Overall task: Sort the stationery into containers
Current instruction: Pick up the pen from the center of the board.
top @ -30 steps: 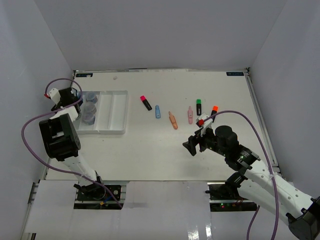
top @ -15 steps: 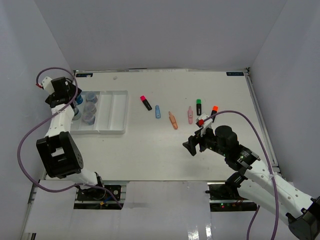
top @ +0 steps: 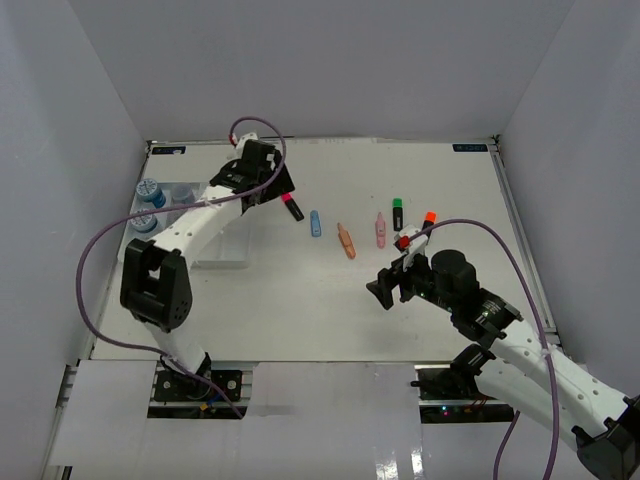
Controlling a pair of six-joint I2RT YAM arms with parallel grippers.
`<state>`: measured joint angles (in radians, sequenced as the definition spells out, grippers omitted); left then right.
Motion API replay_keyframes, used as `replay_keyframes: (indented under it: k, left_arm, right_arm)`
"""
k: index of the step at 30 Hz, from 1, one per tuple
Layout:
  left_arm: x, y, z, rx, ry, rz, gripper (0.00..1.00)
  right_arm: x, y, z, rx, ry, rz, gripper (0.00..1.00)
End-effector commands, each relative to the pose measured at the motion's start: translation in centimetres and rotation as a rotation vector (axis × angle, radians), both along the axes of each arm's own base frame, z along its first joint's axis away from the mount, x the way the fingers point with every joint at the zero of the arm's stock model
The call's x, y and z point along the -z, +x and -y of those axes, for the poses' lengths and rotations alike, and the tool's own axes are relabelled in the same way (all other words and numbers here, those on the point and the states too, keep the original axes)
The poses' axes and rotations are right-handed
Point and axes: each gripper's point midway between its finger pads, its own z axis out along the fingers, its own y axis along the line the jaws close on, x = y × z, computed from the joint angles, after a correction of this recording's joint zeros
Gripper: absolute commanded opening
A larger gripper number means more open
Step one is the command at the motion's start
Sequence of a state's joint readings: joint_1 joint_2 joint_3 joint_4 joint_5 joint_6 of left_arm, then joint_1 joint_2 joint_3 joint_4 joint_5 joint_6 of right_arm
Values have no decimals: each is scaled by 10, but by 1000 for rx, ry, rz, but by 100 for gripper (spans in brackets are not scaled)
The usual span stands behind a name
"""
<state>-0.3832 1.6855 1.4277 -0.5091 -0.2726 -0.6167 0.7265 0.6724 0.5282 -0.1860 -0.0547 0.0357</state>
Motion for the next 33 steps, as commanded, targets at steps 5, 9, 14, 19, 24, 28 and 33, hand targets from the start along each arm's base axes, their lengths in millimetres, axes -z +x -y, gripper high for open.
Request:
replay_keyframes:
  k: [5, 9, 14, 19, 24, 28, 33]
  left_arm:
    - [60, 22, 53, -20, 77, -121, 98]
    - [76, 45, 62, -65, 115, -133, 97]
    - [95, 61, 61, -99, 157, -141, 95]
    - [124, 62, 49, -147, 182, -199, 90]
    - [142, 63, 49, -146, 179, -231, 82]
    - [146, 59, 51, -140, 168, -246, 65]
    - [142, 54, 50, -122, 160, -235, 47]
  right_arm:
    - [-17, -1, 5, 32, 34, 9, 90]
    - [-14, -3, 7, 35, 32, -1, 90]
    - [-11, -4, 10, 45, 24, -3, 90]
    - [-7, -5, 12, 48, 21, -7, 90]
    - [-6, -6, 14, 56, 20, -6, 90]
    - [-4, -6, 15, 59, 16, -9, 90]
    - [-3, -5, 13, 53, 15, -12, 90]
